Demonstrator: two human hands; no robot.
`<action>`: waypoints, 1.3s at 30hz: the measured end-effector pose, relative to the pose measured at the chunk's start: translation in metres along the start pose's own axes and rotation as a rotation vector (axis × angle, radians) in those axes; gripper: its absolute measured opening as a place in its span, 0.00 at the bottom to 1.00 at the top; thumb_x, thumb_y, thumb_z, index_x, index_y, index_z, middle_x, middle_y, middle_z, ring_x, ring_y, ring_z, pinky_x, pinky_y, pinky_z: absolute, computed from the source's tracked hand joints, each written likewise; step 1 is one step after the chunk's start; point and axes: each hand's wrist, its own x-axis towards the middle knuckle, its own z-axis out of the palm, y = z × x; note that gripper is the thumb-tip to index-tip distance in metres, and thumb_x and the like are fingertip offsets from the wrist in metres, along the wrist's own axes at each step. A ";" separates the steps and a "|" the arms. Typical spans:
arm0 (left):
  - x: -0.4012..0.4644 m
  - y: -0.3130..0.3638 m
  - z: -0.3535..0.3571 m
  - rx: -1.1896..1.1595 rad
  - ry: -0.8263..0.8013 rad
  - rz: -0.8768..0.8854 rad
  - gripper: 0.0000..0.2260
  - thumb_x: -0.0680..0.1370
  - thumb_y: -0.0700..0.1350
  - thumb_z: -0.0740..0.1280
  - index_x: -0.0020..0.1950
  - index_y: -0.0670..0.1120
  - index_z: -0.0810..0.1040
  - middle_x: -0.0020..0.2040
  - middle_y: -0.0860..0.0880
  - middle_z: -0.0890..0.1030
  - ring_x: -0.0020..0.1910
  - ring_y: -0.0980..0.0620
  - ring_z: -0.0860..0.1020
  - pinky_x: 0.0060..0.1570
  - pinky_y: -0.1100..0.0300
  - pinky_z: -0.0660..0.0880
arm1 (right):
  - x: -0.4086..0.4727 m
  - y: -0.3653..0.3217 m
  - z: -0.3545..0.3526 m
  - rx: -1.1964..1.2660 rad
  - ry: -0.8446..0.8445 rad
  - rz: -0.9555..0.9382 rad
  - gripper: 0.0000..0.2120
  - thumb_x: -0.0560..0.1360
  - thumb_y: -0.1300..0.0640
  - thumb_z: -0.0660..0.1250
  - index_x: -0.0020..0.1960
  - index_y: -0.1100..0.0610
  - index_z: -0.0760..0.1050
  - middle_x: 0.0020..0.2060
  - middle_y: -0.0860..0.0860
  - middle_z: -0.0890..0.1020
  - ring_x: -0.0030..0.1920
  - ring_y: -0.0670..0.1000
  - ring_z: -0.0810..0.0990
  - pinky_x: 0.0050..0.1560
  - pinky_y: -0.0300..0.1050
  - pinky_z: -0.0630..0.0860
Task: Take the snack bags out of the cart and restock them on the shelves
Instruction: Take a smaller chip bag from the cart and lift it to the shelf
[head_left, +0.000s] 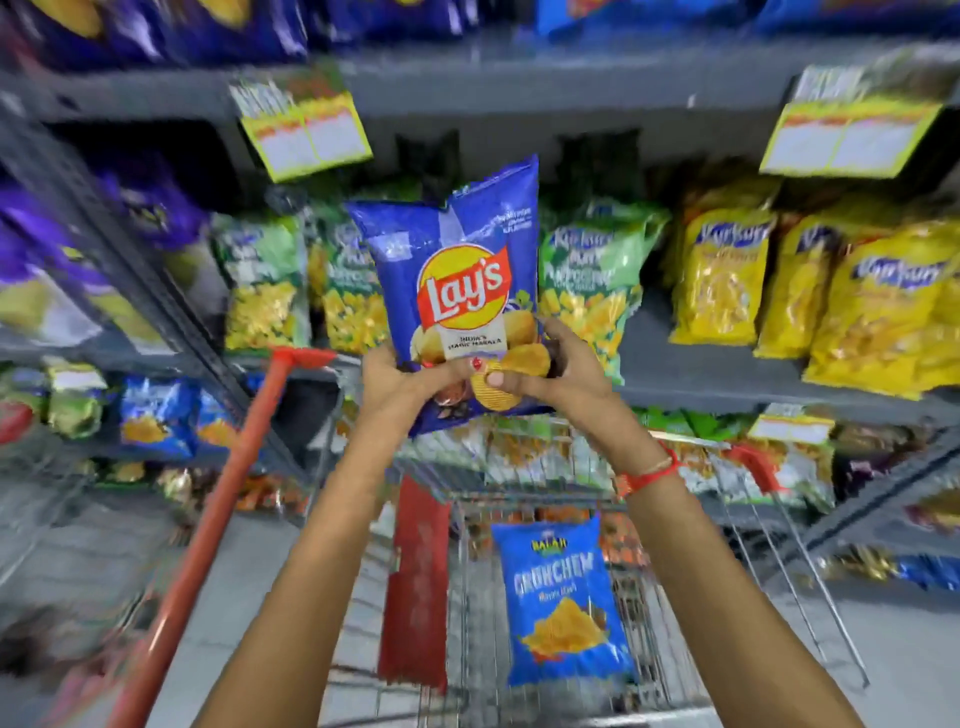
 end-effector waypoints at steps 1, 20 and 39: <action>0.007 0.018 -0.002 0.011 0.004 0.055 0.14 0.57 0.42 0.77 0.41 0.47 0.81 0.29 0.61 0.83 0.31 0.65 0.81 0.34 0.69 0.78 | 0.005 -0.018 0.001 -0.002 0.006 -0.049 0.29 0.66 0.64 0.75 0.63 0.55 0.68 0.60 0.58 0.80 0.58 0.56 0.80 0.57 0.51 0.79; 0.133 0.210 -0.005 -0.061 0.177 0.501 0.20 0.65 0.40 0.77 0.55 0.41 0.77 0.51 0.41 0.83 0.49 0.44 0.82 0.52 0.49 0.79 | 0.140 -0.217 0.013 -0.111 0.256 -0.516 0.35 0.63 0.57 0.78 0.66 0.56 0.67 0.62 0.59 0.77 0.62 0.58 0.77 0.63 0.58 0.74; 0.164 0.176 0.022 -0.052 0.390 0.613 0.33 0.72 0.44 0.71 0.73 0.44 0.58 0.72 0.44 0.66 0.70 0.53 0.65 0.70 0.60 0.61 | 0.143 -0.195 0.018 -0.295 0.511 -0.597 0.26 0.72 0.59 0.70 0.68 0.59 0.67 0.65 0.57 0.74 0.63 0.50 0.72 0.59 0.32 0.64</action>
